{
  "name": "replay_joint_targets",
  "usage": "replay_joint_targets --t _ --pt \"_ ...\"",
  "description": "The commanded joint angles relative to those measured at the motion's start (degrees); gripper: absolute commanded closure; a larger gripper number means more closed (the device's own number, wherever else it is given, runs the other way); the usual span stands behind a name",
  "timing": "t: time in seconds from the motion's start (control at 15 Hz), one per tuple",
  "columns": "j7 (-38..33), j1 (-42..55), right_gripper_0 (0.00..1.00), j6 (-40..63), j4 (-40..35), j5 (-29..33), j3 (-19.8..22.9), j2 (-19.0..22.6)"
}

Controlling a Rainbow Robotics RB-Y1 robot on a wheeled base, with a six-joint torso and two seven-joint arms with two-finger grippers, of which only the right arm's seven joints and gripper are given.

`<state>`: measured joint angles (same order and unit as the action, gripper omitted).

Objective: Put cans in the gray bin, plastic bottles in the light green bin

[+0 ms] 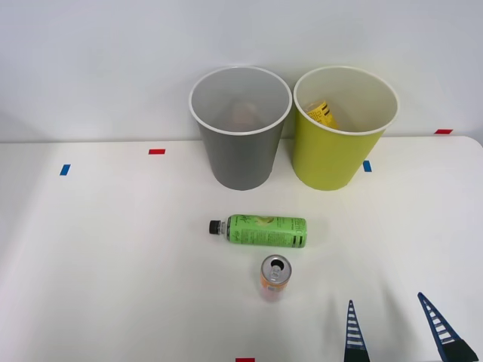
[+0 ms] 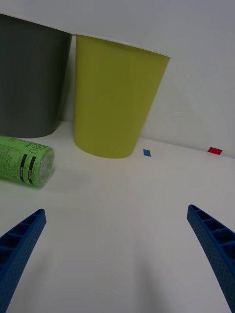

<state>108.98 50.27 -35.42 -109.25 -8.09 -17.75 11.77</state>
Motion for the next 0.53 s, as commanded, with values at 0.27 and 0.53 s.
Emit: replay_joint_targets --t 0.27,0.53 --pt "0.0 0.0 0.00 0.0 0.0 0.0 0.0 0.0" --pt "0.0 0.0 0.00 0.0 0.0 0.0 0.0 0.0"
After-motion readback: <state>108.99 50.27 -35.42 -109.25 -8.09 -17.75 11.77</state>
